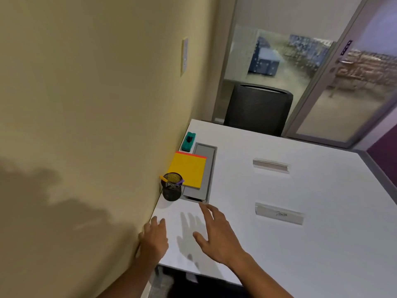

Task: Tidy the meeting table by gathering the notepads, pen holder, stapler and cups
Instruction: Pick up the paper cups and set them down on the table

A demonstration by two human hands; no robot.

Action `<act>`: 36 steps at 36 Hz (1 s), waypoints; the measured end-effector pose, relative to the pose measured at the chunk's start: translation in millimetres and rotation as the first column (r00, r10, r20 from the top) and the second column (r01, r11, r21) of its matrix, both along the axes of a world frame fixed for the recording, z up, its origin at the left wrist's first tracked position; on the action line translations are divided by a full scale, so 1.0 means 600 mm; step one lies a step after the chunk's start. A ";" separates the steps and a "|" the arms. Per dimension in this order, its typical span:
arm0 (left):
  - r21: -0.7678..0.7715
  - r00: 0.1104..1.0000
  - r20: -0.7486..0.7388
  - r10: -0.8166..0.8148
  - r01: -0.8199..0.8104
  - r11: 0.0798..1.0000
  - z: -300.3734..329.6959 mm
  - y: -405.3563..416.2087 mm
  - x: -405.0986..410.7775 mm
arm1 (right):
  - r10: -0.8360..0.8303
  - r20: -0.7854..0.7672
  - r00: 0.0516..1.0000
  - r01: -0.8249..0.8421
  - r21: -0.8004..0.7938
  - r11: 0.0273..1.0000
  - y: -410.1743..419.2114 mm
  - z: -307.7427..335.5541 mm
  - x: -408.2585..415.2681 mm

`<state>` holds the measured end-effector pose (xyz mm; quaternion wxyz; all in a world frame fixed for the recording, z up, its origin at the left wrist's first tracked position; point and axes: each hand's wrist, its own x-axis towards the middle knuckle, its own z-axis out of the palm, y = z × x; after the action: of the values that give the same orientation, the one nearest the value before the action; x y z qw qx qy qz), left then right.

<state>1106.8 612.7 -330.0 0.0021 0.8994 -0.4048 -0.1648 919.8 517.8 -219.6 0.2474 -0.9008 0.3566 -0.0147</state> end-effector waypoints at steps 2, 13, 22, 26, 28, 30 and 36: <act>-0.044 0.999 -0.036 -0.011 0.009 0.999 0.012 -0.003 -0.006 | -0.005 -0.007 1.000 0.005 0.002 1.000 0.001 0.000 -0.009; -0.434 0.757 -0.653 -0.002 -0.372 0.821 0.147 -0.029 -0.093 | 0.019 0.027 0.999 -0.020 0.015 1.000 0.020 0.015 -0.060; -0.557 0.660 -0.696 -0.283 -0.248 0.792 0.218 -0.003 -0.165 | -0.011 0.138 0.990 0.024 -0.099 0.995 0.040 0.062 -0.109; -0.565 0.538 -0.762 -0.361 -0.279 0.776 0.236 0.004 -0.184 | -0.080 0.152 0.985 0.097 -0.103 0.990 0.046 0.080 -0.134; -0.532 0.469 -0.805 -0.363 -0.301 0.791 0.238 0.008 -0.189 | -0.089 0.136 0.987 0.104 -0.109 0.989 0.048 0.084 -0.149; -0.521 0.444 -0.818 -0.365 -0.303 0.798 0.241 0.010 -0.195 | -0.096 0.113 0.989 0.108 -0.111 0.988 0.052 0.087 -0.161; -0.555 0.496 -0.789 -0.362 -0.324 0.766 0.248 0.008 -0.218 | -0.166 0.144 0.976 0.179 -0.083 0.980 0.066 0.094 -0.184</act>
<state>975.8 617.8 -181.1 0.5104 0.6263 -0.3875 -0.4439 809.5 557.5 -163.2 0.2258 -0.8740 0.4148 -0.1145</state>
